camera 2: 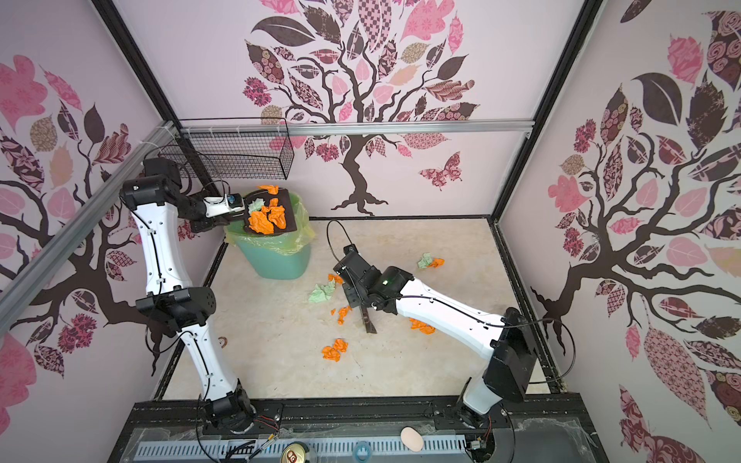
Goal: Sweep away the paper scraps from the table
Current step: 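Raise the dustpan over the green bin with the left gripper and tip it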
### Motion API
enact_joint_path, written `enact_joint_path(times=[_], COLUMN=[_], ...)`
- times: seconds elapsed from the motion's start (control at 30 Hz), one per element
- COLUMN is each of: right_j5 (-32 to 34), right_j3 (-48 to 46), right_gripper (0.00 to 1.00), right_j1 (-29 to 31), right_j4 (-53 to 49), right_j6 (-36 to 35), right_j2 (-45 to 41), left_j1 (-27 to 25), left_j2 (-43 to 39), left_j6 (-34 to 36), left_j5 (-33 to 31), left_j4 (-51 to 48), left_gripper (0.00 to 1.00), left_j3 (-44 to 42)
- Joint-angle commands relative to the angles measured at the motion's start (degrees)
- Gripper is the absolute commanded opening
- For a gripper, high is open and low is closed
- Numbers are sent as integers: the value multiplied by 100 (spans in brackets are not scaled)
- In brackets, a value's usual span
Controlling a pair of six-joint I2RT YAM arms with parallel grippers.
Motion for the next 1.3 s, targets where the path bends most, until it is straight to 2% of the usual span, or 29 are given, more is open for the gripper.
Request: enact_joint_path(times=[0.0, 0.13, 0.23, 0.47, 0.67, 0.87, 1.27], right_j5=[-235, -276, -205, -8, -69, -114, 24], right_j3=[-177, -42, -4, 26, -68, -235, -263], right_gripper=[0, 0, 0, 0, 0, 0, 0], right_j1=[57, 62, 57, 56, 82, 120, 122], right_j4=[-218, -324, -351, -423, -349, -206, -252], right_j6=[36, 45, 36, 0, 52, 119, 71], right_j2=[471, 594, 505, 236, 198, 208, 25], left_j1=[-43, -15, 17, -3, -38, -294, -799], left_j2=[-12, 72, 188, 20, -59, -361, -757], left_j6=[-167, -241, -51, 797, 1474, 1750, 2407], left_j5=[22, -173, -625, -1436, -2022, -2298, -3001], left_j4=[-490, 20, 393, 530, 658, 919, 2283], left_gripper=[0, 0, 0, 0, 0, 0, 0], left_j3=[218, 138, 106, -248, -228, -408, -943])
